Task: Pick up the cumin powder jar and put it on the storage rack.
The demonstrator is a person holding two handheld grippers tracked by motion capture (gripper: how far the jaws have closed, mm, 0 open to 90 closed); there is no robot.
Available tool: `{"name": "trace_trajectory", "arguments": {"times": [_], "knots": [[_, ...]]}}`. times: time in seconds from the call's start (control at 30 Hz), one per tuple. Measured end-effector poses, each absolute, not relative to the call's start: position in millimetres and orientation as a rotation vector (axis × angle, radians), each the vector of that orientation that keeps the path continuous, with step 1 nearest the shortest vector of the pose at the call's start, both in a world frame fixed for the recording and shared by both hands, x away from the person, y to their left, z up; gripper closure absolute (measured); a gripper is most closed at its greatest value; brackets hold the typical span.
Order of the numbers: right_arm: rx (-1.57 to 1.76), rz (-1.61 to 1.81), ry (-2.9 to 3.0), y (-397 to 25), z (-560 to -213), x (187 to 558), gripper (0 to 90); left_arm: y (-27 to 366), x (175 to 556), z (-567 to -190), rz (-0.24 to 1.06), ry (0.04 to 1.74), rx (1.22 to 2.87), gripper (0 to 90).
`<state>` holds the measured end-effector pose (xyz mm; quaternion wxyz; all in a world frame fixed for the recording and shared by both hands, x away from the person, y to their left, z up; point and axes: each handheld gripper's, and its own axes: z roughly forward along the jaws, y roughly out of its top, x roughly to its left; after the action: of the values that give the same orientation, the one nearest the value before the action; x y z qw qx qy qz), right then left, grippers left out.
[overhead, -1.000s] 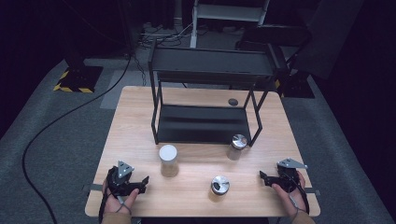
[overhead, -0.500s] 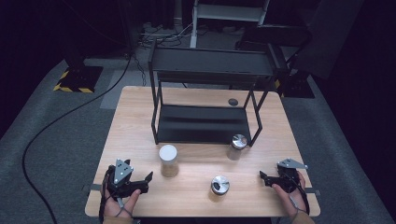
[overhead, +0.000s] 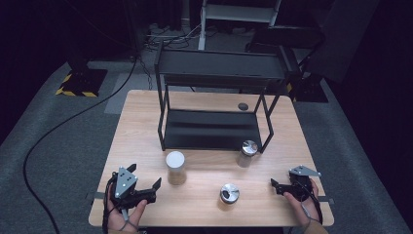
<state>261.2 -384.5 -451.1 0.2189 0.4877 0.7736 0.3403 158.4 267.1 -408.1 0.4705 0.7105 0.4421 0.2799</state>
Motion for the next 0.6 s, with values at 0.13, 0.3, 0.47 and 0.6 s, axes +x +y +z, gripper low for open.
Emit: {"name": "trace_trajectory", "arguments": {"times": [0.13, 0.3, 0.47, 0.6], "knots": [[1.350, 0.942, 2.141, -384, -451, 261, 9.9, 266, 157, -407, 0.682, 1.067, 1.721, 4.3], [1.350, 0.942, 2.140, -384, -451, 261, 10.0, 262, 158, -407, 0.682, 1.048, 1.715, 4.3], [1.350, 0.942, 2.140, -384, -451, 261, 10.0, 257, 162, -407, 0.677, 1.031, 1.715, 4.3], [1.350, 0.942, 2.140, -384, -451, 261, 10.0, 253, 167, -408, 0.668, 1.014, 1.717, 4.2]]}}
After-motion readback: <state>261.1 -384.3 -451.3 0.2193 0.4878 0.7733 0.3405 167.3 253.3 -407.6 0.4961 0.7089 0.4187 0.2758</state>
